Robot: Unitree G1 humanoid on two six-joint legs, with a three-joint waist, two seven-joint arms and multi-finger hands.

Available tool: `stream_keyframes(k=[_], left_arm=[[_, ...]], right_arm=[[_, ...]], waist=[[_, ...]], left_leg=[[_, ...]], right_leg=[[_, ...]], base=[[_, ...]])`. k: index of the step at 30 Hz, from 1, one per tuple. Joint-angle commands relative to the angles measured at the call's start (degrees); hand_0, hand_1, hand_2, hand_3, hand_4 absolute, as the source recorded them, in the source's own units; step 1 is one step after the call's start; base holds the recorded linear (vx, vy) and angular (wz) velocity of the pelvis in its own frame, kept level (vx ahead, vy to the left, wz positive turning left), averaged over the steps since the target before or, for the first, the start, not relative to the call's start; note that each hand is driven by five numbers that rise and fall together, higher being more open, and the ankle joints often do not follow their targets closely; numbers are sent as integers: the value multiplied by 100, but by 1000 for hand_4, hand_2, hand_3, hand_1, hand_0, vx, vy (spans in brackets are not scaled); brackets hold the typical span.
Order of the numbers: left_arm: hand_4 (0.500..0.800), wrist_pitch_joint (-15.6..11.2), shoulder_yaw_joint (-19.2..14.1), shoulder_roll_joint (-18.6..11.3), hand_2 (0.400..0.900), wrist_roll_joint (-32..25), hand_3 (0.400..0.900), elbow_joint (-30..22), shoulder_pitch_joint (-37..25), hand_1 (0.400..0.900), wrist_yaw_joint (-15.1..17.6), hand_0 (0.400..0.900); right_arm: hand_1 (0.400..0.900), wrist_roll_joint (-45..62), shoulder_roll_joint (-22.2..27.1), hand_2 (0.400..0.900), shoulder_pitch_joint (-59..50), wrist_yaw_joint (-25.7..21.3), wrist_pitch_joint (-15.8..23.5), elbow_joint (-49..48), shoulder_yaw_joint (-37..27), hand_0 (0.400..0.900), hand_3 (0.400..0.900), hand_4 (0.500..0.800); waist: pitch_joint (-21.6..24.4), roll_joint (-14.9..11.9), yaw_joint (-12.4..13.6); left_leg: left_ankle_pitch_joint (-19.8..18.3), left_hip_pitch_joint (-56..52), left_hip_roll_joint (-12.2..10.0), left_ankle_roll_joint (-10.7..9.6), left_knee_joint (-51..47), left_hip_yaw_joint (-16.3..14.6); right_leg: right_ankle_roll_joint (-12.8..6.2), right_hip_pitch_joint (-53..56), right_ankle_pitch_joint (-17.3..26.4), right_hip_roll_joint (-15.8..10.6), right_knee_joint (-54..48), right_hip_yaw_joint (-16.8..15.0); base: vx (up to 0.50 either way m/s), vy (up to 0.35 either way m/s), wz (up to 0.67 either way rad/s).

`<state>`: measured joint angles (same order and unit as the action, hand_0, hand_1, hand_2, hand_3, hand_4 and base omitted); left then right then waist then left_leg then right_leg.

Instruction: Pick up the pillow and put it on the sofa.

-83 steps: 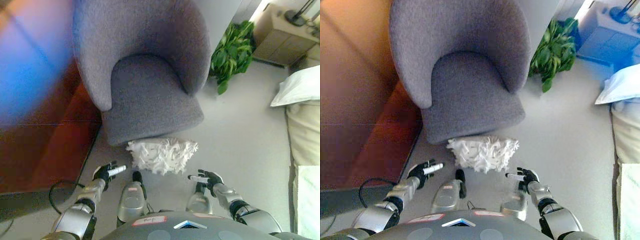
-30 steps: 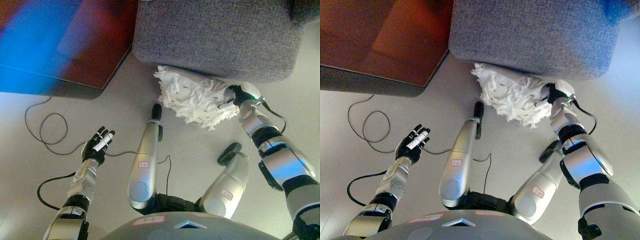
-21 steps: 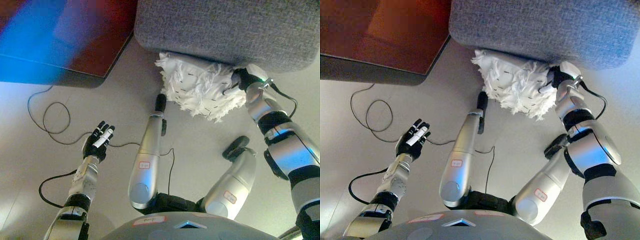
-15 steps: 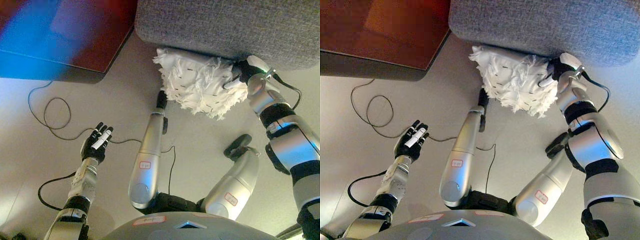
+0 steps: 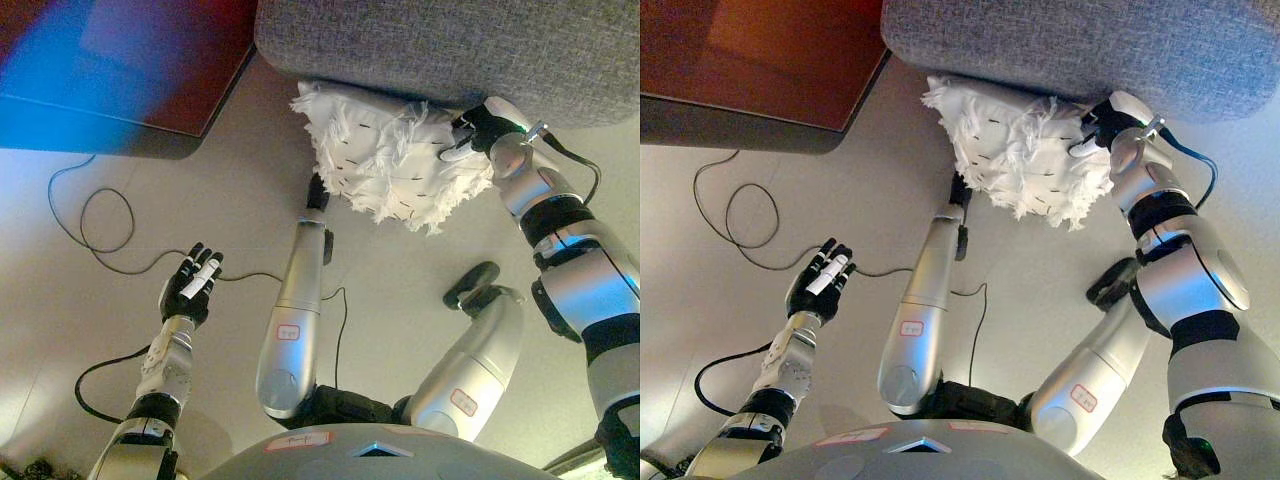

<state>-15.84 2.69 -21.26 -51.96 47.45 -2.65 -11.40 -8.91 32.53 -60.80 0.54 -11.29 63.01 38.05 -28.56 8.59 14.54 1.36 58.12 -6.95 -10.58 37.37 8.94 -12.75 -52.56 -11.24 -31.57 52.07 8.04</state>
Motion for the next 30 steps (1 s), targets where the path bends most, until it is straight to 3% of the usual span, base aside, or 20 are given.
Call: stream_keyframes(k=[1, 14, 15, 23, 30], left_arm=[[800, -469, -216, -311, 900, -393, 900, 47, 282, 900, 58, 900], [800, -398, -346, -274, 900, -321, 900, 240, 255, 900, 12, 900], [800, -398, -357, -261, 900, -296, 900, 277, 216, 900, 12, 900], [800, -237, -429, -300, 900, 101, 900, 305, 165, 900, 269, 900], [800, 62, -420, -309, 900, 456, 900, 238, 312, 900, 459, 900]], right_arm=[[400, 150, -33, 400, -564, -5, 453, -343, -76, 400, 400, 500], [400, 257, -148, 400, -519, 31, 603, -380, -228, 400, 400, 500], [400, 255, -156, 400, -503, 34, 649, -403, -243, 400, 400, 500], [400, 252, -40, 400, 248, 289, 735, -1202, -397, 400, 400, 500], [400, 201, 268, 400, 1344, 587, 742, -2539, -655, 400, 400, 500]], waist=[[-123, 344, 304], [-123, 157, 298], [-123, 114, 284], [77, -334, 220], [559, -650, -20]], left_leg=[[-502, -212, -254, 228, 324, -66], [-452, -769, -397, 165, 45, -64], [-252, -814, -388, 166, -128, -68], [-26, -2108, -631, 47, -1106, -192], [131, -3307, -877, -12, -1886, -590]], right_leg=[[-78, -334, 677, 4, -461, -608], [-92, 178, 764, 55, -809, -363], [-59, 232, 962, 51, -1015, -305], [-138, 1575, 1324, 17, -2177, 291], [-170, 2842, 1524, 154, -3008, 817]], base=[[-48, 0, -4], [-29, -26, -7], [-55, -30, -9], [67, -82, -15], [133, -79, -10]])
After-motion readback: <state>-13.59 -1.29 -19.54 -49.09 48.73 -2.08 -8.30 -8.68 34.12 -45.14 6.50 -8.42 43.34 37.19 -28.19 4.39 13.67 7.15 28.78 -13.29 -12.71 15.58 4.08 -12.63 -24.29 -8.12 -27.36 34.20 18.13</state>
